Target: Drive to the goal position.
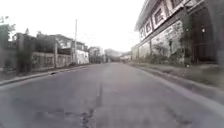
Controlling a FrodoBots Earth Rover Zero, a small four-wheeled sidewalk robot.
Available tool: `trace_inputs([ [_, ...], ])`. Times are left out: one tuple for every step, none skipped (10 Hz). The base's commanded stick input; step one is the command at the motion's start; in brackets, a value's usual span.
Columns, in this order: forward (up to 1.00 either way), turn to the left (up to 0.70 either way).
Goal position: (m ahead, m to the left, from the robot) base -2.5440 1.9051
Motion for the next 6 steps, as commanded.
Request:
trace_inputs([
  [1.0,-0.03],
  [1.0,0.0],
  [1.0,0.0],
  [1.0,0.0],
  [1.0,0.0],
  [1.0,0.0],
])
